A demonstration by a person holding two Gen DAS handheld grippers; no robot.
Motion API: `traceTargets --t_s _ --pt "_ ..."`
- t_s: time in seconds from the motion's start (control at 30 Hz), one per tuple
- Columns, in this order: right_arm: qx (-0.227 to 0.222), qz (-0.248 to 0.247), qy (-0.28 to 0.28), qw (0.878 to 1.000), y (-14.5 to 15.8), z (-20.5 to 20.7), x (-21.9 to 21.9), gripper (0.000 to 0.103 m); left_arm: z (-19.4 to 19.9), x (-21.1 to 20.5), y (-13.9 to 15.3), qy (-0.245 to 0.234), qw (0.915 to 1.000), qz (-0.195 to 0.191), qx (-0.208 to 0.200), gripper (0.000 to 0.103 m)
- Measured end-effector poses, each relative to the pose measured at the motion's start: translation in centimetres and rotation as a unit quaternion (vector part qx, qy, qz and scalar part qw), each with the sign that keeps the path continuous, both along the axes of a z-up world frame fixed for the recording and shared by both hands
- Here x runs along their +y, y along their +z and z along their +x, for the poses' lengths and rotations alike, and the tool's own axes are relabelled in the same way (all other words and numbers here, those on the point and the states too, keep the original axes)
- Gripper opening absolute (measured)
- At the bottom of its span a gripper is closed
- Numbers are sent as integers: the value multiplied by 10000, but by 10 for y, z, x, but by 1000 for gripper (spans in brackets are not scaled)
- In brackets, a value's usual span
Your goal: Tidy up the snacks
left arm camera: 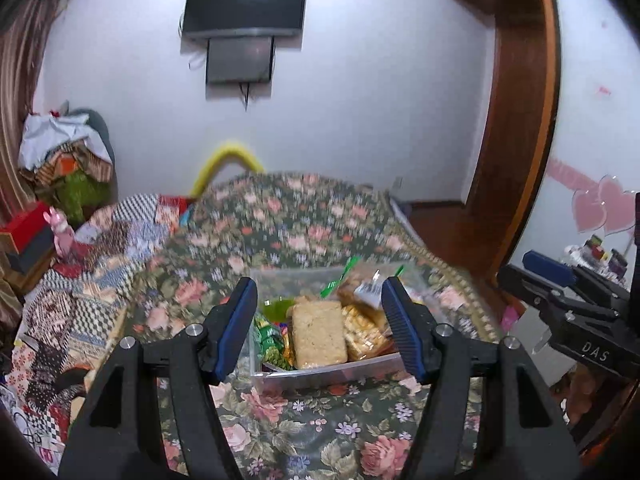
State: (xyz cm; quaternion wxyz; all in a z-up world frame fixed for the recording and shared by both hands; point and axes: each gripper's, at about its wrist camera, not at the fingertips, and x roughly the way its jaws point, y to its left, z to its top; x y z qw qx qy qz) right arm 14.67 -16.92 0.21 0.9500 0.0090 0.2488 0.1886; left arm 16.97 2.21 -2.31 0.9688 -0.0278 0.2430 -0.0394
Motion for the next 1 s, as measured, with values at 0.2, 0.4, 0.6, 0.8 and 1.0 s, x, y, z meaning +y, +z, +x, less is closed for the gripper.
traceTargets --t_s 0.2,0.4,0.6,0.8,1.0 --pt "-312 204 56 9993 25 -34 0 73 -54 0 39 15 9977 34 -676 80" --pt "-716 309 3 9970 41 -64 2 84 -89 -2 53 22 9946 113 -1035 98" --pt "-962 285 -69 9949 44 -76 7 90 -104 -3 54 49 9932 191 -1145 103" --pt "-1125 253 -102 9933 45 -81 9 97 -113 -4 53 59 9927 209 -1186 103" --pt "-1237 255 -149 9919 44 -90 10 103 -111 -1 50 82 9931 146 -1160 103"
